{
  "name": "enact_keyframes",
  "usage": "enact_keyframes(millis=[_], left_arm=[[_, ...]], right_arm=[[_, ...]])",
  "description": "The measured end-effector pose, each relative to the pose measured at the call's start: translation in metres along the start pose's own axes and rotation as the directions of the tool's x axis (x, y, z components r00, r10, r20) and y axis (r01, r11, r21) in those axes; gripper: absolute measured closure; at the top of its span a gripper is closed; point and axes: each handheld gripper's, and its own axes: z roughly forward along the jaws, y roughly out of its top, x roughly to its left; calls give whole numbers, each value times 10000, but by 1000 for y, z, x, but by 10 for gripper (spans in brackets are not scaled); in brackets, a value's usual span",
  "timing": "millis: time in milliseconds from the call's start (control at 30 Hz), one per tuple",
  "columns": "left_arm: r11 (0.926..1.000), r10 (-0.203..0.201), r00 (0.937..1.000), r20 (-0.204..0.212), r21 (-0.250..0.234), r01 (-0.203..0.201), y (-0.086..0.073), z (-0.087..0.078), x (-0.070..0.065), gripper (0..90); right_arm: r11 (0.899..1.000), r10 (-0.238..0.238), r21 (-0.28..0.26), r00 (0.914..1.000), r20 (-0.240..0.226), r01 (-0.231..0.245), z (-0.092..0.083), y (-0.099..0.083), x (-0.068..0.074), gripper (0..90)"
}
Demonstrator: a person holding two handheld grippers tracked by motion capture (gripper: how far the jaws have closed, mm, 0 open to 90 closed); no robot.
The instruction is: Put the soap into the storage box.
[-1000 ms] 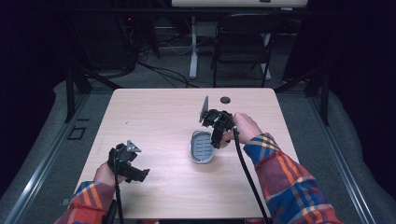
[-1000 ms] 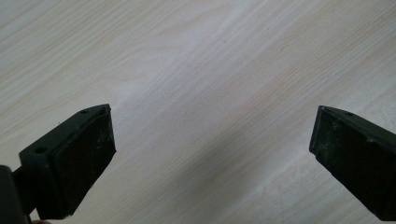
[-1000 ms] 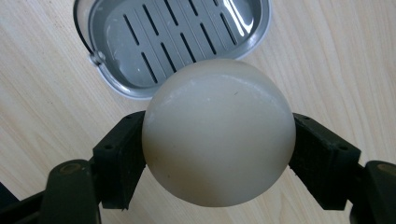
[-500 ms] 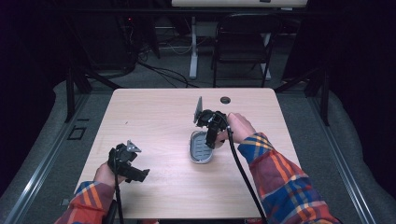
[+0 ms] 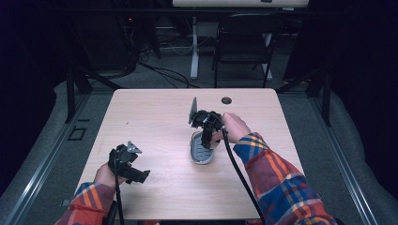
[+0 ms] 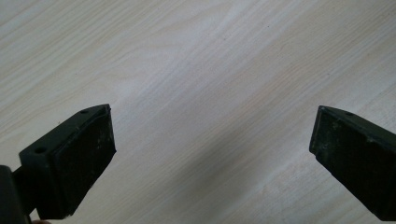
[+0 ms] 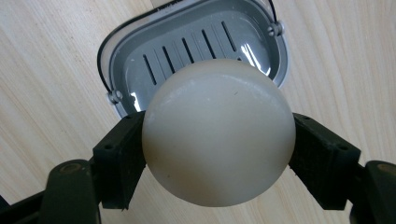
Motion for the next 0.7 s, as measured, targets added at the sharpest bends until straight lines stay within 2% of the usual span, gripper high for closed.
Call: enact_keyframes(millis=[200, 700], left_arm=[[10000, -29, 10000, 6, 27, 29, -1, -1, 0, 1], [10000, -18, 10000, 28, 21, 18, -1, -1, 1, 2]], right_arm=[[9998, -161, 96, 9998, -94, 162, 6, 9, 3, 246], [9996, -193, 222, 9994, -294, 199, 24, 19, 4, 246]])
